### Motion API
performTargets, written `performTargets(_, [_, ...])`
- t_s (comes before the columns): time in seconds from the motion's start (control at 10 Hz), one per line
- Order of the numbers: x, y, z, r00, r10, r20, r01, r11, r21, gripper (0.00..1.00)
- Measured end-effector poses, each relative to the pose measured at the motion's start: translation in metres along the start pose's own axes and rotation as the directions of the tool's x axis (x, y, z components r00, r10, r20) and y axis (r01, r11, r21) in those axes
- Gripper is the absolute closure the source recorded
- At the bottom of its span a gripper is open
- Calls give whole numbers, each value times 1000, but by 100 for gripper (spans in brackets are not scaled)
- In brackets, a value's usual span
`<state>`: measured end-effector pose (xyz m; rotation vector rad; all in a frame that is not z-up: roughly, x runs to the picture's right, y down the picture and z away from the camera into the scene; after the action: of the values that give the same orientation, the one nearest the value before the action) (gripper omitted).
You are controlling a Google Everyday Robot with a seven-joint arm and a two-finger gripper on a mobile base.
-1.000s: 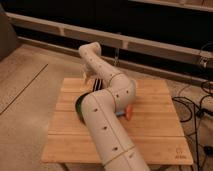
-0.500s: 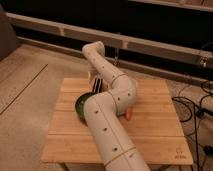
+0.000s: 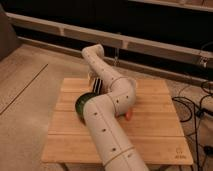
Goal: Place the eraser in the ceramic cup
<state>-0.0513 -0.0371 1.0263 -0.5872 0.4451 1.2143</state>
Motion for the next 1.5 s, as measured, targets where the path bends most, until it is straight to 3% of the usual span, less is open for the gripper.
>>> performTargets(0.4, [11, -1, 11, 999, 8, -39, -8, 1000, -4, 39])
performTargets(1.0, [5, -1, 10, 1000, -8, -20, 8, 1000, 2, 96])
performTargets(1.3, [-25, 0, -24, 995, -24, 94, 23, 1000, 9, 100])
performTargets(1.5, [-51, -4, -63, 979, -41, 200, 36, 999, 30, 100])
